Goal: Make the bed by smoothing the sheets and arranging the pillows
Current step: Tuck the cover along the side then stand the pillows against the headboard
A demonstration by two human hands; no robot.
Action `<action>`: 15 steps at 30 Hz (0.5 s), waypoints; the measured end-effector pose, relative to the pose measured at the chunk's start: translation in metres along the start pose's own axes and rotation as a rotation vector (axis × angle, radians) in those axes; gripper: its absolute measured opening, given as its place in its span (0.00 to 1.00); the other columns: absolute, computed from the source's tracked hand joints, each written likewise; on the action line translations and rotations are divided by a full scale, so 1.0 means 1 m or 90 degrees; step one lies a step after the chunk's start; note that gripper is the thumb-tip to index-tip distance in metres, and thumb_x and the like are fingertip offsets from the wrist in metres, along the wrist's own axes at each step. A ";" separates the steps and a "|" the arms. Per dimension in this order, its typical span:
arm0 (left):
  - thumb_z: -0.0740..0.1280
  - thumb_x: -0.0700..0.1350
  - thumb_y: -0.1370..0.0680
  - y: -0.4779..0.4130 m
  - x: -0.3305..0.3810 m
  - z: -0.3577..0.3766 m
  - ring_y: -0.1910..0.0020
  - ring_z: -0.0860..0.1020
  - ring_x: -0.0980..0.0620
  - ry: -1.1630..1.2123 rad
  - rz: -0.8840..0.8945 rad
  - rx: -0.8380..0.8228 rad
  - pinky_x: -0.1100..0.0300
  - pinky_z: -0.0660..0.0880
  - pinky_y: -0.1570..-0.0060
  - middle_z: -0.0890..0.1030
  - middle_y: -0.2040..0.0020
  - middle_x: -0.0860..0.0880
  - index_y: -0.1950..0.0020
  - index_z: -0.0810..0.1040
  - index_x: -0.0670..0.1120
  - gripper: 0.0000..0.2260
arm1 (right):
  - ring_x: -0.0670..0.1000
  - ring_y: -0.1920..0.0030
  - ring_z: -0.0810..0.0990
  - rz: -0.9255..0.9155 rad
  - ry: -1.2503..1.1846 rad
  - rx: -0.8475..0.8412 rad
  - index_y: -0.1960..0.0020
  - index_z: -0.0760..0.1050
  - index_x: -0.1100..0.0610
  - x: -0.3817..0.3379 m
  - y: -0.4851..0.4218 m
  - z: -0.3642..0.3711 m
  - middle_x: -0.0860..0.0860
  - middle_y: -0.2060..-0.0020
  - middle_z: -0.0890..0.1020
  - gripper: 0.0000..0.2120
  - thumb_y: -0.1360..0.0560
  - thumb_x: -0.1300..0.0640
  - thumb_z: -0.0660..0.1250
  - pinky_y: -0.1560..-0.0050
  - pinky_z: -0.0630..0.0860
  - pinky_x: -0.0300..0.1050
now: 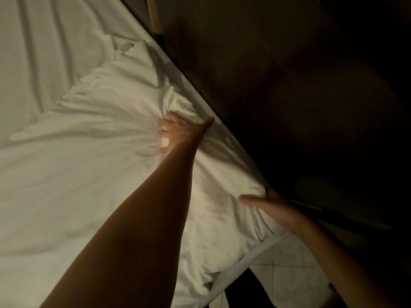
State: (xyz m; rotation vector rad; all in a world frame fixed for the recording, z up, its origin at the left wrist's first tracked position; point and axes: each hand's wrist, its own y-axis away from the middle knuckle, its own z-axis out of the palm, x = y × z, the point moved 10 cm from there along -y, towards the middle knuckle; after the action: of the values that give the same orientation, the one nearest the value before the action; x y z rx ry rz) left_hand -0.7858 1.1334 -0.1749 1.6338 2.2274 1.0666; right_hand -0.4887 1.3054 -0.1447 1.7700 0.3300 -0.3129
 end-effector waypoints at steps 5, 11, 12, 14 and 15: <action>0.73 0.77 0.37 0.018 0.006 -0.003 0.19 0.49 0.29 0.055 -0.037 -0.025 0.25 0.59 0.29 0.45 0.16 0.41 0.16 0.36 0.49 0.66 | 0.46 0.42 0.80 -0.101 0.126 0.028 0.35 0.76 0.47 -0.029 0.032 0.023 0.41 0.45 0.80 0.24 0.28 0.40 0.75 0.46 0.74 0.39; 0.75 0.74 0.37 0.032 0.010 -0.044 0.21 0.57 0.33 0.037 0.008 0.065 0.27 0.65 0.31 0.51 0.17 0.44 0.16 0.38 0.51 0.65 | 0.45 0.46 0.79 -0.258 0.263 0.055 0.39 0.80 0.54 -0.050 0.106 0.077 0.45 0.48 0.82 0.17 0.20 0.42 0.66 0.51 0.68 0.27; 0.76 0.73 0.37 0.034 0.014 -0.058 0.22 0.59 0.34 0.034 0.034 0.090 0.28 0.66 0.32 0.52 0.17 0.45 0.16 0.38 0.51 0.65 | 0.47 0.43 0.78 -0.299 0.306 0.062 0.37 0.78 0.54 -0.053 0.119 0.088 0.47 0.44 0.81 0.18 0.19 0.43 0.64 0.47 0.67 0.29; 0.78 0.68 0.36 0.037 0.020 -0.086 0.26 0.67 0.34 0.010 0.097 0.124 0.34 0.72 0.35 0.58 0.20 0.42 0.16 0.41 0.52 0.62 | 0.49 0.38 0.76 -0.391 0.357 0.069 0.31 0.75 0.51 -0.059 0.145 0.111 0.47 0.37 0.78 0.17 0.18 0.46 0.63 0.40 0.68 0.34; 0.79 0.63 0.33 0.037 0.017 -0.098 0.29 0.71 0.34 -0.013 0.124 0.122 0.37 0.73 0.36 0.62 0.23 0.41 0.16 0.42 0.51 0.60 | 0.47 0.37 0.75 -0.433 0.368 0.076 0.29 0.73 0.49 -0.059 0.158 0.123 0.45 0.35 0.77 0.18 0.18 0.48 0.63 0.38 0.69 0.36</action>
State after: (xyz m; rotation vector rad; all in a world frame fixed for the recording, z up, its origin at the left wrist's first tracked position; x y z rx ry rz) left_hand -0.8166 1.1109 -0.0756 1.9649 2.2550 0.8961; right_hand -0.4868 1.1485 -0.0065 1.7958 1.3610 -0.2933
